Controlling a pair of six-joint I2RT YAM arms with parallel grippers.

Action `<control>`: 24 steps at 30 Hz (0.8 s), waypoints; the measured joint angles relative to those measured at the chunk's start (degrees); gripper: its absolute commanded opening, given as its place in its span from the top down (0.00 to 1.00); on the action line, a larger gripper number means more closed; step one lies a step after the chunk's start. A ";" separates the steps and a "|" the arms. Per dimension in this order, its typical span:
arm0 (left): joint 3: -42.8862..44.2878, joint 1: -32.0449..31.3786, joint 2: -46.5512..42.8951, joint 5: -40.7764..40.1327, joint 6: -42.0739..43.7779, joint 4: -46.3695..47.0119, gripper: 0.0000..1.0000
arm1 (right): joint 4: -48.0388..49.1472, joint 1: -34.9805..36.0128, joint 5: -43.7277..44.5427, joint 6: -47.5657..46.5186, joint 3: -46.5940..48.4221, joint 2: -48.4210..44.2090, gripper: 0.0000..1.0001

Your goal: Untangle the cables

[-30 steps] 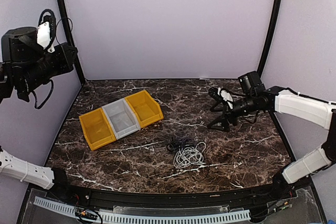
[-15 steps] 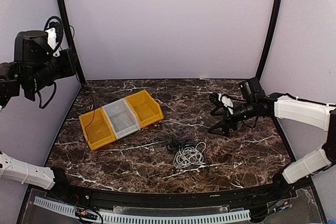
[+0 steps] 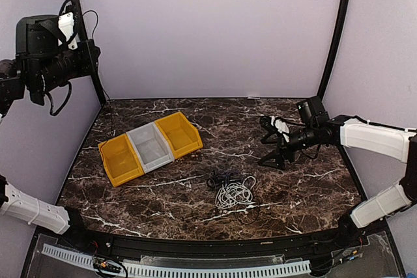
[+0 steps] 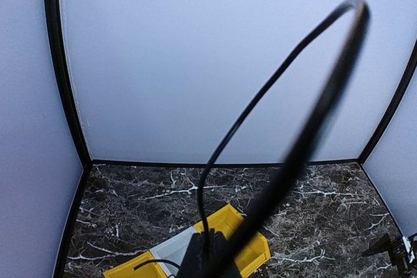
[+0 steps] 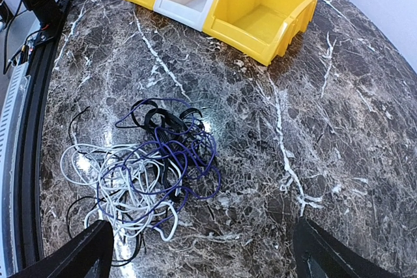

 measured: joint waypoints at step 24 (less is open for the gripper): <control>-9.05 1.90 -1.97 -2.40 2.14 0.07 1.00 | 0.00 0.00 0.02 -0.76 -0.17 0.59 0.03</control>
